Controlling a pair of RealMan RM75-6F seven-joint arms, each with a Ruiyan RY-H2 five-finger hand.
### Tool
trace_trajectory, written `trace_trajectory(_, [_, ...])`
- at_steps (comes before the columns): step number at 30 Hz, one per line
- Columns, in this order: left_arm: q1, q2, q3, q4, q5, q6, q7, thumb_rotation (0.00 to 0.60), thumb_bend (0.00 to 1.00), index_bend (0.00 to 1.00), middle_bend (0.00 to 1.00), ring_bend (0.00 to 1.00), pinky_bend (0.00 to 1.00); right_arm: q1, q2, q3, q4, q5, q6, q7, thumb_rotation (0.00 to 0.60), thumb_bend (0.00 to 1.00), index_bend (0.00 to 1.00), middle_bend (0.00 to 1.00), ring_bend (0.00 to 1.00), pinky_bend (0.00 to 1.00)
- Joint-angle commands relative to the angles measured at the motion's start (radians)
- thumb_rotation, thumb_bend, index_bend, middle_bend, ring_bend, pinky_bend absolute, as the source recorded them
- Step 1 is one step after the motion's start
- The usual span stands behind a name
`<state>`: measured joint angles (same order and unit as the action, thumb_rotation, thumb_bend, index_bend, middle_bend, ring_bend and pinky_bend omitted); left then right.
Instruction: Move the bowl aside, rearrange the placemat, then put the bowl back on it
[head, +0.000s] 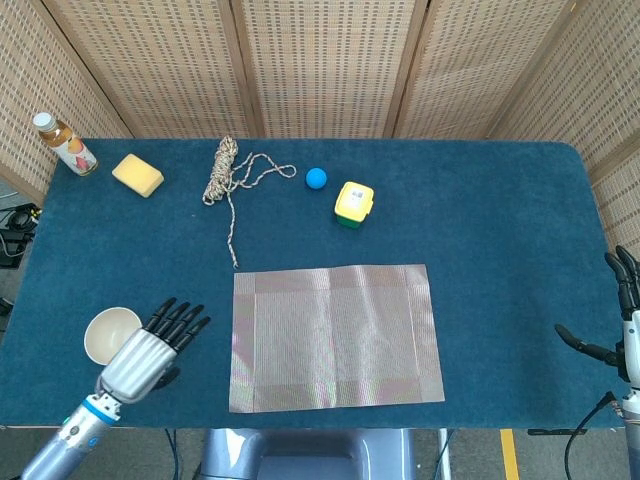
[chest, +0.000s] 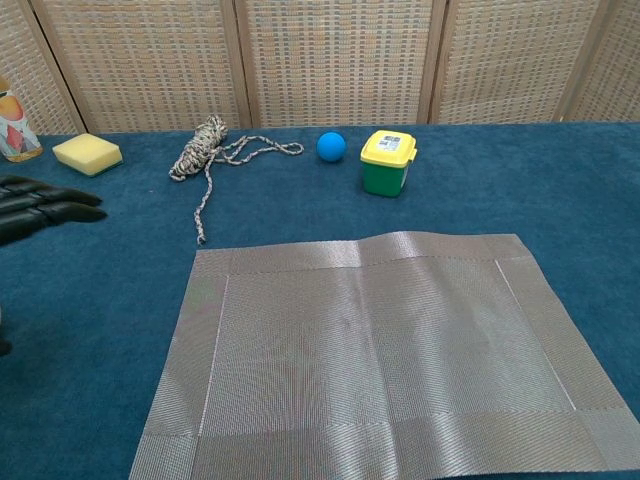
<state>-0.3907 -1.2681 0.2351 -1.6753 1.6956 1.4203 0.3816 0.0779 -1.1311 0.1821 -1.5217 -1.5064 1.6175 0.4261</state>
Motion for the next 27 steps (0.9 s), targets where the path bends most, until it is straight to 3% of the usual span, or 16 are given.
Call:
trace_trajectory(1, [0.074, 0.045, 0.017, 0.046, 0.002, 0.075, -0.082, 0.6, 0.23, 0.06, 0.0, 0.0, 0.0, -0.005, -0.002, -0.004, -0.009, -0.01, 0.014, -0.024, 0.6, 0.23, 0.0, 0.0, 0.0, 0.0])
trace_trajectory(15, [0.241, 0.03, 0.005, 0.306, -0.023, 0.197, -0.316, 0.6, 0.23, 0.22, 0.0, 0.0, 0.0, -0.007, -0.012, -0.036, -0.051, -0.077, 0.041, -0.12, 0.6, 0.23, 0.0, 0.0, 0.0, 0.0])
trace_trajectory(27, [0.265, -0.035, -0.03, 0.432, -0.04, 0.134, -0.376, 0.6, 0.24, 0.28, 0.0, 0.0, 0.0, -0.006, -0.012, -0.051, -0.064, -0.1, 0.044, -0.133, 0.6, 0.23, 0.0, 0.0, 0.0, 0.0])
